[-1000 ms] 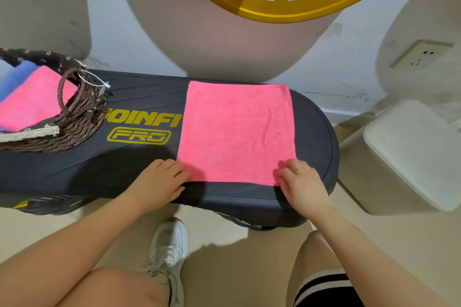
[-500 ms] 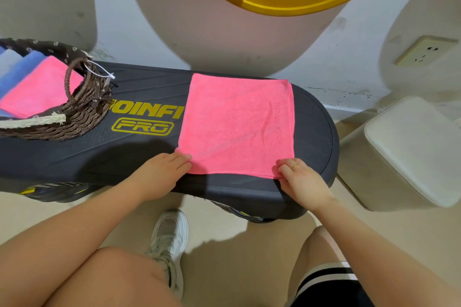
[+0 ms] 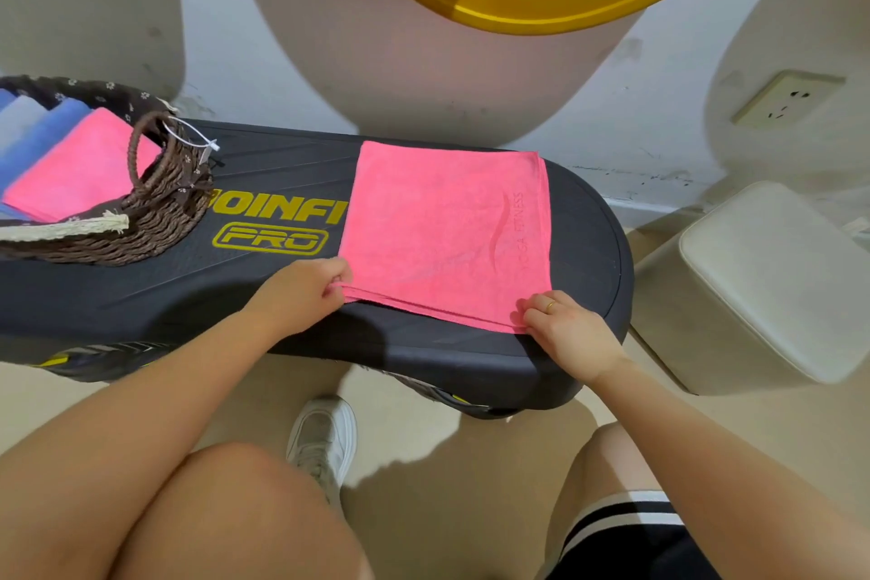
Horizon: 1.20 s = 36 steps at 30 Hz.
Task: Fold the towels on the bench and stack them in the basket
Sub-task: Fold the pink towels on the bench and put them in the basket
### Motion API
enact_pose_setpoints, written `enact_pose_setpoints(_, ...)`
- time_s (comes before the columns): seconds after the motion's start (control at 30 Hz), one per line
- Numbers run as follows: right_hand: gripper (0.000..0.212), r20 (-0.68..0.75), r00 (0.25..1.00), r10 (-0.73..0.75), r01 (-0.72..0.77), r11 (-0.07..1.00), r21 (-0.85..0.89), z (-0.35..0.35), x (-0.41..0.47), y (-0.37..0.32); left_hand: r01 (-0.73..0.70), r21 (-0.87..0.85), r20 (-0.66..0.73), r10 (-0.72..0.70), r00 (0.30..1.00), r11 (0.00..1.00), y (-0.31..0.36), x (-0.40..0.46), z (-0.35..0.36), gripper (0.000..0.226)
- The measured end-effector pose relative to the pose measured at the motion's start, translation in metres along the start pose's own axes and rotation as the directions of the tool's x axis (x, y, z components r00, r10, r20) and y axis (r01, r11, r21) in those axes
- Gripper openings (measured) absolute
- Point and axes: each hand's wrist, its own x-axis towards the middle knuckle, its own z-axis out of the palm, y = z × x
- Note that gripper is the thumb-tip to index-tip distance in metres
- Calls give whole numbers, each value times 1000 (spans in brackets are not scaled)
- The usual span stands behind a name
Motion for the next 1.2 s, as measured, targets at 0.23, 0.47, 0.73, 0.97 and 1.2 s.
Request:
enact_pose_setpoints(0.23, 30, -23, 998, -63, 63, 998, 18, 4, 4, 5, 39, -482, -16, -53, 998, 875, 11, 6, -11, 37)
enact_pose_setpoints(0.47, 31, 80, 996, -44, 47, 999, -27, 2, 13, 8, -45, -132, 88, 57, 995, 990, -3, -1, -13, 31)
enact_pose_setpoints(0.73, 14, -130, 874, 468, -248, 661, 708, -33, 18, 6, -54, -186, -71, 42, 997, 981, 4, -1, -21, 16)
enact_pose_setpoints(0.97, 7, 118, 965, 234, -250, 683, 686, -43, 14, 12, 59, -178, 146, -33, 989, 982, 6, -1, -42, 16)
enact_pose_setpoints(1.2, 18, 386, 918, 86, -390, 361, 847, -51, 13, 21, 110, -239, 364, -16, 931, 965, -4, 8, -58, 14)
